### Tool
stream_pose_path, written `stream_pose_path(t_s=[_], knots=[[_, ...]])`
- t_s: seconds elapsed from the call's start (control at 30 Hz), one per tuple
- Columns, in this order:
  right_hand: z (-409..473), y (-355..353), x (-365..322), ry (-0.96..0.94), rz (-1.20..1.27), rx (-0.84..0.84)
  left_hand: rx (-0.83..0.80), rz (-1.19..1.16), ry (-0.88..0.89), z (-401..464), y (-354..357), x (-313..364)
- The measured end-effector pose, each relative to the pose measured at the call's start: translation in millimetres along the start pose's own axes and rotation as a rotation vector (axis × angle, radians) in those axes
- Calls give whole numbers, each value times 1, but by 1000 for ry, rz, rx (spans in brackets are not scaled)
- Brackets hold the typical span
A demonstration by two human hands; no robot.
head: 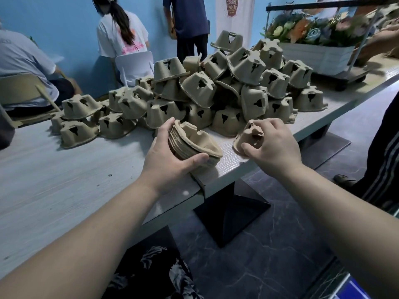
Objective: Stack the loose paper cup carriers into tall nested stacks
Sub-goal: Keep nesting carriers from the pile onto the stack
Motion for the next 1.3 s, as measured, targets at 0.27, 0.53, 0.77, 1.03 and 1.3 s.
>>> stream_pose_path(t_s=[0.27, 0.53, 0.77, 1.03, 1.3], knots=[[13, 8, 0, -9, -167, -139, 1, 13, -17, -1, -3, -2], [22, -9, -15, -33, -57, -60, 4, -4, 1, 3, -1, 0], [37, -15, -39, -26, 461, 155, 2, -26, 11, 14, -7, -2], [63, 25, -72, -122, 758, 61, -35, -12, -32, 25, -16, -15], [87, 20, -81, -86, 835, 13, -41, -160, -180, 45, -28, -6]])
Point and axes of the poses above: each hand's wrist, its own z-axis towards the middle knuckle, its own y-axis out of the palm, x = y × z, the point moved 8 cm from there along z, towards the middle knuckle, and after that the axes turned 12 degrees about -y, right-handed, at the moved point
